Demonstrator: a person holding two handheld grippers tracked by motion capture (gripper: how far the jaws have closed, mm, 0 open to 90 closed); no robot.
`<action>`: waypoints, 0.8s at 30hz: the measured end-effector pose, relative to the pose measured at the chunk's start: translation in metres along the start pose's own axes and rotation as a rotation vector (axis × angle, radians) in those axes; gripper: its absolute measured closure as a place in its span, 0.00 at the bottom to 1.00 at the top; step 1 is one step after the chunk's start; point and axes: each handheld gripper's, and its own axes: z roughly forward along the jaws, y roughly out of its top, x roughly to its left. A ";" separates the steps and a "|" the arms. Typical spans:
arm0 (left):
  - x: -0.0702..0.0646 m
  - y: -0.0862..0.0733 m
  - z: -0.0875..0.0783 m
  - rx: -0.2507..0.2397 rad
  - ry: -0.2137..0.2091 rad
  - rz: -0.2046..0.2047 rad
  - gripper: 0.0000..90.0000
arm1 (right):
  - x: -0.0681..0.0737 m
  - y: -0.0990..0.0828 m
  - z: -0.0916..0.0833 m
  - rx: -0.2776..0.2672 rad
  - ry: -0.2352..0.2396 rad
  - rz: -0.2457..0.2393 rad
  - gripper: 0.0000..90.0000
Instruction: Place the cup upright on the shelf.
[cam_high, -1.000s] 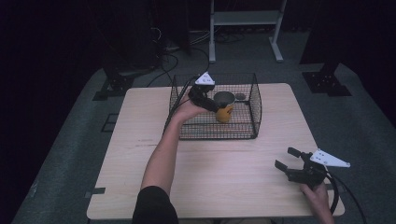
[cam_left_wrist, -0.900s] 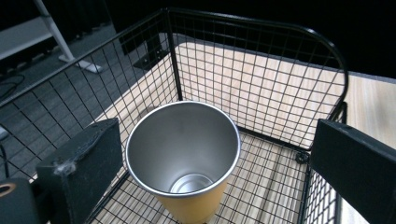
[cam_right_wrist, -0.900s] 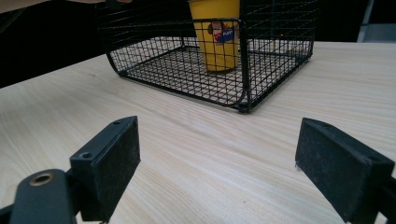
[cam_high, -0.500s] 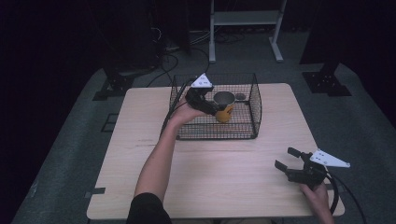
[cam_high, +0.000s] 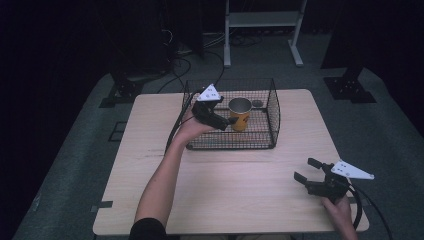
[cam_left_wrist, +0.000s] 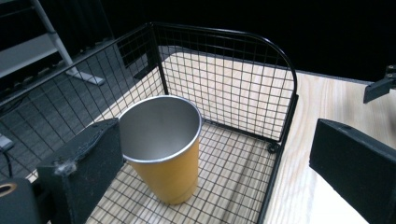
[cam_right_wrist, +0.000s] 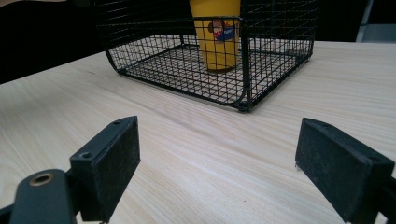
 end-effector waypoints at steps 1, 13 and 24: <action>0.000 -0.001 -0.001 -0.004 0.000 -0.003 0.03 | 0.000 0.000 0.000 0.000 -0.001 0.000 0.14; -0.009 -0.005 -0.014 -0.029 0.001 -0.008 0.03 | 0.000 0.000 0.000 0.002 -0.004 -0.002 0.14; -0.020 -0.013 -0.031 -0.044 0.003 0.011 0.03 | 0.001 0.000 0.001 0.006 -0.007 -0.006 0.14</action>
